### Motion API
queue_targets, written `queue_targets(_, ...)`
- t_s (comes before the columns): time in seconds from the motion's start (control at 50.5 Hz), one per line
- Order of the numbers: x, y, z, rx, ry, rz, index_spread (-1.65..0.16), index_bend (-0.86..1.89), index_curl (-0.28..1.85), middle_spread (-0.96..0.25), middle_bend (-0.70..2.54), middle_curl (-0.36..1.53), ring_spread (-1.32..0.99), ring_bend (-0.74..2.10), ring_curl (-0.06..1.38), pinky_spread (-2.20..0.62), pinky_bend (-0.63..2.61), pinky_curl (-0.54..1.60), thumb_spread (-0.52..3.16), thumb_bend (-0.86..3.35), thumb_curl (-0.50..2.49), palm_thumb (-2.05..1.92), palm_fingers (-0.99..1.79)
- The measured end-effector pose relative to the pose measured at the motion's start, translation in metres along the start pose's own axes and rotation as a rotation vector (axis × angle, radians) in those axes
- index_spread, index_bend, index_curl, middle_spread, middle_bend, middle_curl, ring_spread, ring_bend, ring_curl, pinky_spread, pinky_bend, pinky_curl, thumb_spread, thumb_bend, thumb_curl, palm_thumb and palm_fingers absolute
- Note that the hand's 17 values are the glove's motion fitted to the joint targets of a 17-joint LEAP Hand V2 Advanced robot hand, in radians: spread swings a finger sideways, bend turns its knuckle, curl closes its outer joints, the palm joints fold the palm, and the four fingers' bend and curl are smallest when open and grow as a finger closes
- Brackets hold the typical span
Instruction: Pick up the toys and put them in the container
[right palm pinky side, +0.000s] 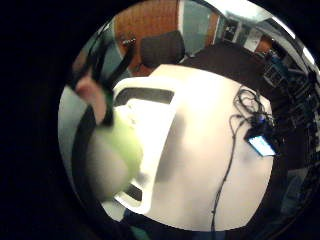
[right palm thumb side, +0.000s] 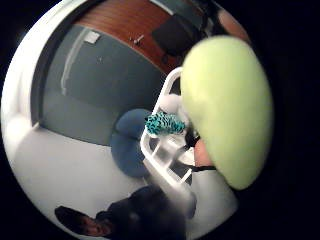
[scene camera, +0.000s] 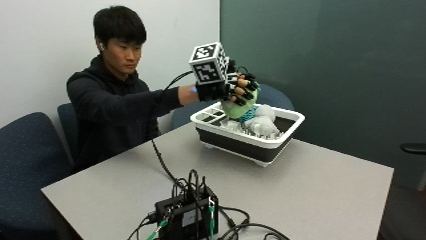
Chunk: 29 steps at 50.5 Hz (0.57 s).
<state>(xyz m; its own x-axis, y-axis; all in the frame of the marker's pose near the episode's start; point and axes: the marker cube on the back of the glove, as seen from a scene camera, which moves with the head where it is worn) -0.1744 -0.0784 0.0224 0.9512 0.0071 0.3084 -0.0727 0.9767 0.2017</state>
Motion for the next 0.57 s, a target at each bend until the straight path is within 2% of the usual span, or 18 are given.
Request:
queue_targets(0.02,0.001,-0.002,0.003,-0.018,0.0,0.003,-0.35,0.46,0.56,-0.26,0.86,0.8,-0.32,1.46,0.68,-0.32,1.27,0.63,0.58,0.17,0.85,0.58,0.19)
queue_targets(0.059,0.002,-0.003,0.006,-0.043,-0.004,0.005,-0.34,0.44,0.55,-0.22,0.68,0.74,-0.29,1.3,0.65,-0.25,1.24,0.63,0.69,0.12,0.81,0.51,-0.19)
queue_targets(0.079,0.002,-0.003,0.007,-0.048,-0.009,0.003,-0.34,0.42,0.54,-0.2,0.65,0.73,-0.29,1.27,0.63,-0.23,1.22,0.61,0.74,0.12,0.8,0.5,-0.17)
queue_targets(0.099,0.001,-0.002,0.008,-0.048,-0.015,0.0,-0.34,0.43,0.53,-0.17,0.55,0.69,-0.25,1.1,0.58,-0.2,1.2,0.58,0.79,0.08,0.77,0.45,-0.38)
queue_targets(0.139,0.0,0.001,0.007,-0.036,-0.032,-0.008,-0.33,0.4,0.49,-0.14,0.45,0.64,-0.2,0.91,0.52,-0.15,1.16,0.53,0.87,0.05,0.73,0.4,-0.45)
queue_targets(0.218,0.004,0.008,-0.006,-0.003,-0.062,-0.025,-0.31,0.33,0.46,-0.09,0.3,0.57,-0.14,0.66,0.42,-0.08,1.06,0.48,0.99,0.0,0.66,0.34,-0.42)
queue_targets(0.337,0.027,0.029,-0.044,0.043,-0.097,-0.061,-0.3,0.23,0.43,-0.05,0.17,0.51,-0.08,0.47,0.34,-0.02,0.93,0.42,1.11,-0.02,0.59,0.29,-0.29)
queue_targets(0.574,0.056,0.102,-0.084,-0.008,-0.386,-0.203,-0.29,0.16,0.41,-0.04,0.15,0.43,-0.05,0.46,0.32,0.02,0.81,0.37,1.25,-0.02,0.49,0.23,-0.05)
